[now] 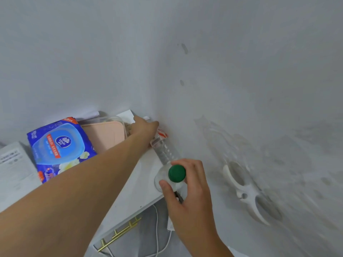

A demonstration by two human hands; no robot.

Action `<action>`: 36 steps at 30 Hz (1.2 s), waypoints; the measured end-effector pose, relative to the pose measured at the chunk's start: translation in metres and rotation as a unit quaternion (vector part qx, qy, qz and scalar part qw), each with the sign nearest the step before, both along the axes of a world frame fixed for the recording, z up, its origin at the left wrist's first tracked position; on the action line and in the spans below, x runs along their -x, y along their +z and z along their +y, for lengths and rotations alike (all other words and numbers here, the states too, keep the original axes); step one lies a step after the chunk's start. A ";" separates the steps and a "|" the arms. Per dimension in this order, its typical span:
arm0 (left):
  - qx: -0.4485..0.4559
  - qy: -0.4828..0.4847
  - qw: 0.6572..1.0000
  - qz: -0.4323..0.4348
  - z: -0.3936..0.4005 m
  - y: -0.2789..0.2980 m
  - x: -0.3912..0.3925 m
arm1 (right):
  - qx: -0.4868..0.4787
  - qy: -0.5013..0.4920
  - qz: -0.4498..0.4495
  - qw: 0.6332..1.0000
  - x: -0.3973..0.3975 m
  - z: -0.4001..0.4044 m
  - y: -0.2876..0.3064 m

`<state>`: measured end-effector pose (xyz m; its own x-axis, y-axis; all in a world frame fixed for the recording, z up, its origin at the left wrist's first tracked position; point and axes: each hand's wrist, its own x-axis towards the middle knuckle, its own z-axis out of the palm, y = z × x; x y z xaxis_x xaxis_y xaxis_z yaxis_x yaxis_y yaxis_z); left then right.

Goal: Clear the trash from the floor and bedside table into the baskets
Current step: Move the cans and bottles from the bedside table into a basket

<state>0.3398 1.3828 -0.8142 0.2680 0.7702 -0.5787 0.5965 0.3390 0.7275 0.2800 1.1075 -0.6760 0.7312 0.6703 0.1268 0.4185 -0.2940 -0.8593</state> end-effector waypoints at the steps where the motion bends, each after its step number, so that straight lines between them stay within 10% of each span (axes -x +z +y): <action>1: 0.002 0.002 1.000 -0.013 -0.007 0.012 0.006 | 0.000 -0.003 0.002 1.000 0.001 -0.001 0.000; 24: -0.314 -0.116 0.926 -0.175 -0.274 0.252 0.245 | 0.094 0.043 0.018 0.995 0.078 -0.205 0.057; 30: -0.047 -0.113 0.980 -0.158 -0.414 0.191 0.245 | 0.206 -0.017 0.054 0.977 0.029 -0.370 0.021; 33: 0.055 -0.309 0.947 -0.068 -0.499 0.176 0.202 | 0.210 -0.060 0.071 0.973 -0.010 -0.440 0.013; 36: -0.057 -0.271 0.955 -0.104 -0.574 0.168 0.152 | 0.190 -0.099 0.101 0.972 -0.053 -0.489 0.005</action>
<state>0.1880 0.8091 -0.6462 0.7458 0.5397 -0.3905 0.5005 -0.0672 0.8631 0.3325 0.6182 -0.6715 0.8353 0.4839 -0.2611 0.1559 -0.6639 -0.7314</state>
